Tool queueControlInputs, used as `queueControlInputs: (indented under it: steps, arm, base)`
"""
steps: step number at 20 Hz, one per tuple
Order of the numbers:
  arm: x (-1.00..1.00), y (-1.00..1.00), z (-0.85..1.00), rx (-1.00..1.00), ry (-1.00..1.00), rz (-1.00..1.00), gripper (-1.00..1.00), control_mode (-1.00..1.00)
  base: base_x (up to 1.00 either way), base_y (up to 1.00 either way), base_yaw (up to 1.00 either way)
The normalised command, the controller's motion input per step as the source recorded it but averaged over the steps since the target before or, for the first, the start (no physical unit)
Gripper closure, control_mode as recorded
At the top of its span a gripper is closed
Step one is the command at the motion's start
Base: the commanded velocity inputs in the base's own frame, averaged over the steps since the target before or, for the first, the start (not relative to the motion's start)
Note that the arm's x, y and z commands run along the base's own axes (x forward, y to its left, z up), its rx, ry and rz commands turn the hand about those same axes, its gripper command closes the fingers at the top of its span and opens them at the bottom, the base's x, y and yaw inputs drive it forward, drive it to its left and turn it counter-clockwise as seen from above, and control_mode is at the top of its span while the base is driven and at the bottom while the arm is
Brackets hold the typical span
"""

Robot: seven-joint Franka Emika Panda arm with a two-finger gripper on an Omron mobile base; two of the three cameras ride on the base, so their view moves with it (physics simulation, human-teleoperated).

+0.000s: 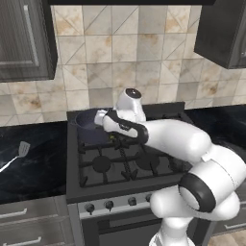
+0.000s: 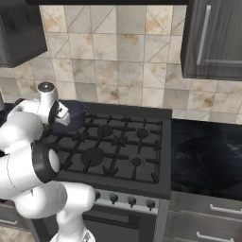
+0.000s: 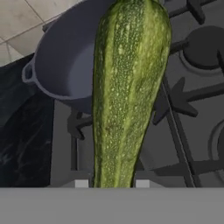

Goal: Put the avocado and squash in the pot. Retrieve the spatula and lightly stir the vegetables in the pot.

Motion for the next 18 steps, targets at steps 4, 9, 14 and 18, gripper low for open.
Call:
queueControlInputs:
  steps: [4, 9, 14, 18]
  arm:
    - [0.29, 0.00, 0.41, -0.09, 0.00, 0.41, 1.00, -1.00]
    - [0.11, -0.02, 0.43, -0.17, 0.02, 0.33, 1.00, -1.00]
    - [0.25, -0.15, -0.14, -0.15, 0.10, 0.11, 1.00, -1.00]
    - [0.03, -0.03, -0.03, -0.06, -0.01, 0.01, 1.00, -1.00]
  base:
    - [0.00, 0.00, 0.00]
    - [0.00, 0.00, 0.00]
    - [0.00, 0.00, 0.00]
    - [0.00, 0.00, 0.00]
